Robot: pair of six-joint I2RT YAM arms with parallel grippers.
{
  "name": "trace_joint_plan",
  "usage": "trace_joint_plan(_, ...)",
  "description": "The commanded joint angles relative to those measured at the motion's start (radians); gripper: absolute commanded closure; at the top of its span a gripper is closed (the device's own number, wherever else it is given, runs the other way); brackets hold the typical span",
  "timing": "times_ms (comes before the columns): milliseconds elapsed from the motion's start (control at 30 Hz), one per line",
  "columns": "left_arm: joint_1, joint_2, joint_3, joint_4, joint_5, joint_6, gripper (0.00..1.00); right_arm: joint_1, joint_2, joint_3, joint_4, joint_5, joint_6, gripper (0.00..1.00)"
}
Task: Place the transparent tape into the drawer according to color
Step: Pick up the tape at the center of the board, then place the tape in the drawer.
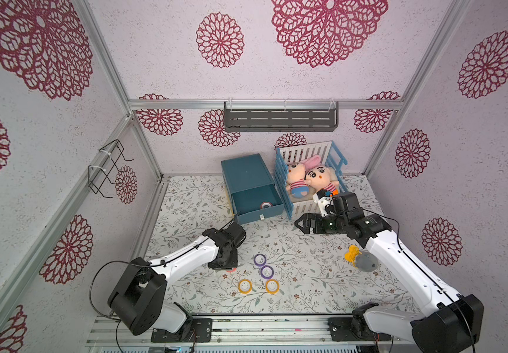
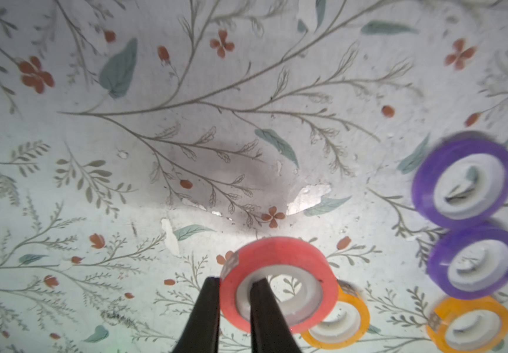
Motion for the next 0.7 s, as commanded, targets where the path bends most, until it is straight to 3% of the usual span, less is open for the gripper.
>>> trace_joint_plan(0,0.019,-0.058,0.049,-0.072,-0.044,0.013,1.0,-0.005,-0.013,0.041,0.035,-0.016,0.004,0.01)
trace_joint_plan(333,0.041,-0.156,0.265,-0.212,-0.117,0.055,1.0,-0.007,-0.019,0.038,0.039,-0.018,0.007,0.01)
trace_joint_plan(667,0.046,-0.073,0.553,-0.204,-0.174,0.144,1.0,-0.006,-0.04,0.021,0.058,-0.03,0.027,0.01)
